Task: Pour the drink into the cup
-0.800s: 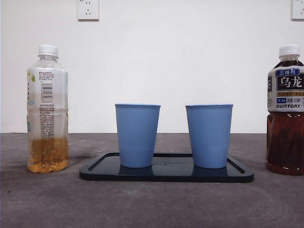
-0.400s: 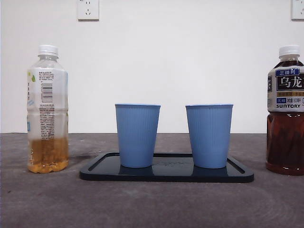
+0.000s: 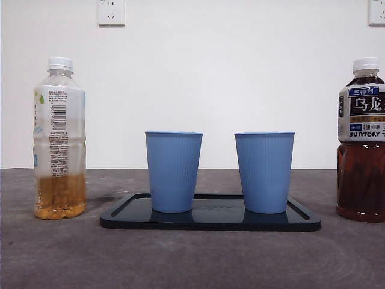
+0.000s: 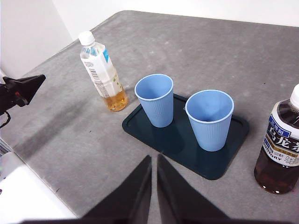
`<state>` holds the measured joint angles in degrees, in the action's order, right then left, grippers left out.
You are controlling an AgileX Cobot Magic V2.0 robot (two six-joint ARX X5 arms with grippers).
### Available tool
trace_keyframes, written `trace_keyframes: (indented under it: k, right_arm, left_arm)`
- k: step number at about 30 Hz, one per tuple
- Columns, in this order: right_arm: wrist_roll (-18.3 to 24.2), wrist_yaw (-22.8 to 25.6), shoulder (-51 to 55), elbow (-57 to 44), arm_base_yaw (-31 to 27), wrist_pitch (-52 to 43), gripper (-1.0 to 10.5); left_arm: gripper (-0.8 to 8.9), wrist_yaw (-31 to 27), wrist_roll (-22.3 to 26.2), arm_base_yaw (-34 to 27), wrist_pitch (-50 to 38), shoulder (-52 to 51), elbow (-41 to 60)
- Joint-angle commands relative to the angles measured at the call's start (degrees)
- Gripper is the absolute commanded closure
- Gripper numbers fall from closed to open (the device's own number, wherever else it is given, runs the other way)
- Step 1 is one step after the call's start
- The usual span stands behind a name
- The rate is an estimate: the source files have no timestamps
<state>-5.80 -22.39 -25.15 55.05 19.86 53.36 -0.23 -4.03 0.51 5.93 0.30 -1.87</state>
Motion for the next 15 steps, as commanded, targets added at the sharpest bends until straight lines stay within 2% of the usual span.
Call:
trace_keyframes:
  k: [1,15]
  right_arm:
    - [-0.15,-0.09,-0.17,1.07,0.26,-0.66,9.3]
    - [-0.15,-0.09,-0.17,1.07,0.26,-0.66,9.3]
  left_arm:
    - [7.87,-1.53,-0.76,0.28,0.52,-0.13,1.18]
    - [7.87,-1.95,-0.74,0.31,2.10,-0.11,1.18]
